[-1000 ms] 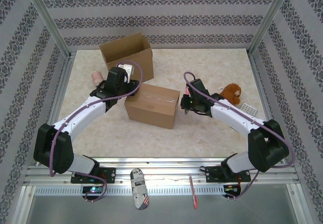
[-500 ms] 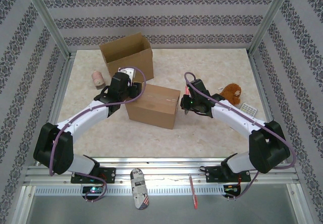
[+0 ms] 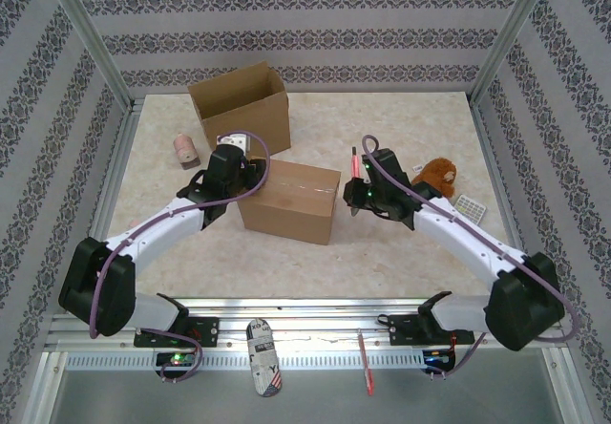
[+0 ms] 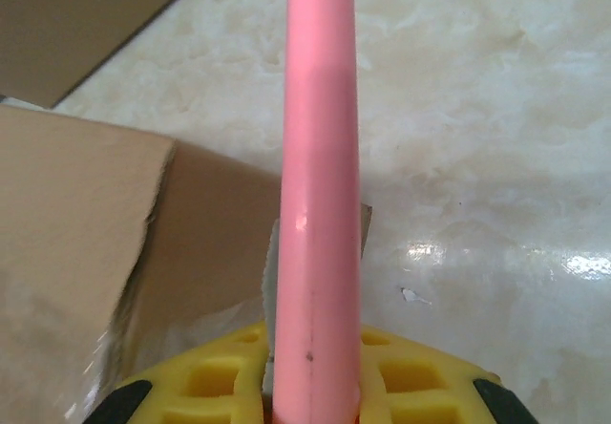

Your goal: Unpack the express box

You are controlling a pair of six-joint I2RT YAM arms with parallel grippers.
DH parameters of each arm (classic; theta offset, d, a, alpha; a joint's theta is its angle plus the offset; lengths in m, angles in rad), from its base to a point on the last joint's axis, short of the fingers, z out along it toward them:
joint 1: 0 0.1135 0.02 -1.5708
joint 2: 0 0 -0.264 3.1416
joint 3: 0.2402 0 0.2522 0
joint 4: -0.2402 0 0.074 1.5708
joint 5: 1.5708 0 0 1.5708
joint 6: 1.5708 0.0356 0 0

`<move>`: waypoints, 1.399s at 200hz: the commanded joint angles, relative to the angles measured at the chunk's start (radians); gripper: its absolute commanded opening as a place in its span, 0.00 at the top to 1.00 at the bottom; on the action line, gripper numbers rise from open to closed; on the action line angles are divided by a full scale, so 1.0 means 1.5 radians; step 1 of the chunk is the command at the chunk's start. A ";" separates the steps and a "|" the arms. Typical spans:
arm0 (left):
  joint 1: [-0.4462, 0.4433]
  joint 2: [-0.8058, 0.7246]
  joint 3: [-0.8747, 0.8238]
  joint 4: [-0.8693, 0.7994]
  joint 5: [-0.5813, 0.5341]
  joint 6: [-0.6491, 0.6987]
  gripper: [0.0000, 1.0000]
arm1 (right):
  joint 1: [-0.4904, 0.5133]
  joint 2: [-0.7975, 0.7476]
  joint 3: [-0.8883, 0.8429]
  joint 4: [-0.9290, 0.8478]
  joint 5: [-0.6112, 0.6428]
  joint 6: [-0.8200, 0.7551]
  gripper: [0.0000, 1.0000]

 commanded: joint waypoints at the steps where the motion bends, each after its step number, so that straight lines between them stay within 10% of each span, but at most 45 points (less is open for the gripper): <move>1: -0.017 0.046 -0.062 -0.164 0.000 -0.014 0.49 | -0.008 -0.056 -0.014 -0.040 -0.019 0.014 1.00; 108: -0.026 0.097 -0.084 -0.181 -0.030 -0.034 0.51 | -0.031 -0.149 -0.036 -0.098 -0.276 0.016 1.00; 280: -0.029 0.098 -0.081 -0.218 -0.046 -0.030 0.54 | -0.071 -0.192 -0.100 -0.086 -0.394 0.074 1.00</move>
